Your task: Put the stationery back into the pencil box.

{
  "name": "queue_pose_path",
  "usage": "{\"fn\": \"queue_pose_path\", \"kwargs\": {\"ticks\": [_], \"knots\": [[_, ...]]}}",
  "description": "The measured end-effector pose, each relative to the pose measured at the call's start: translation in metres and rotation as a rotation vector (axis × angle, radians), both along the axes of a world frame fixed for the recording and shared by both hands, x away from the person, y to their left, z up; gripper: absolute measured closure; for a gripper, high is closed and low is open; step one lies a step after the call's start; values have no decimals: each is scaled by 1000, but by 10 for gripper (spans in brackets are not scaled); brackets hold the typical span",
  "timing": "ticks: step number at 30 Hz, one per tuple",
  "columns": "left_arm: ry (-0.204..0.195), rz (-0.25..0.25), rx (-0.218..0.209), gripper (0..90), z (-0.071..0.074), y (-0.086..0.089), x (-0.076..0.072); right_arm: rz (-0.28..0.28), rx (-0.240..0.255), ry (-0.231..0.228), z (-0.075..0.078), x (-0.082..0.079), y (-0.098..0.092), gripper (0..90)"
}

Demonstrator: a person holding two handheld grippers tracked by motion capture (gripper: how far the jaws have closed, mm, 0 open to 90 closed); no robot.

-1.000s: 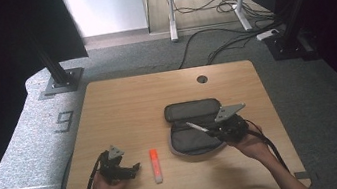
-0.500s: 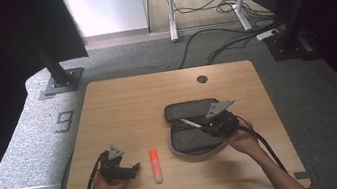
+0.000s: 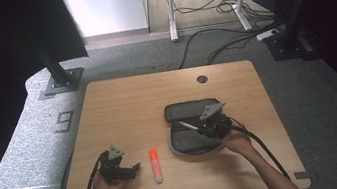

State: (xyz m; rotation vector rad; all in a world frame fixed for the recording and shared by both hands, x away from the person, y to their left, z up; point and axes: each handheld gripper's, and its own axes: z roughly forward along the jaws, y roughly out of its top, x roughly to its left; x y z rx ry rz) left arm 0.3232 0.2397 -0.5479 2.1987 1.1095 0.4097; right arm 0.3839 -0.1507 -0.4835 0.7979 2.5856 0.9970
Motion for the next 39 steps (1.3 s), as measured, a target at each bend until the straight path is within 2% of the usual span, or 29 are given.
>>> {"fn": "queue_pose_path", "kwargs": {"ticks": [9,18,24,30,33,39], "knots": [[0,-5,0,12,0,0,0,-19,-39,39,-17,6,2,781],[0,-6,0,12,0,0,0,-21,-51,57,-20,8,2,770],[0,-6,0,12,0,0,0,-31,-46,49,-16,8,0,669],[0,-6,0,11,0,0,0,-50,-29,25,-8,6,-6,484],[0,-5,0,12,0,0,-1,-26,-9,23,-1,3,-10,430],[1,-7,1,12,0,0,0,-24,-21,-23,10,-4,-15,304]]}}
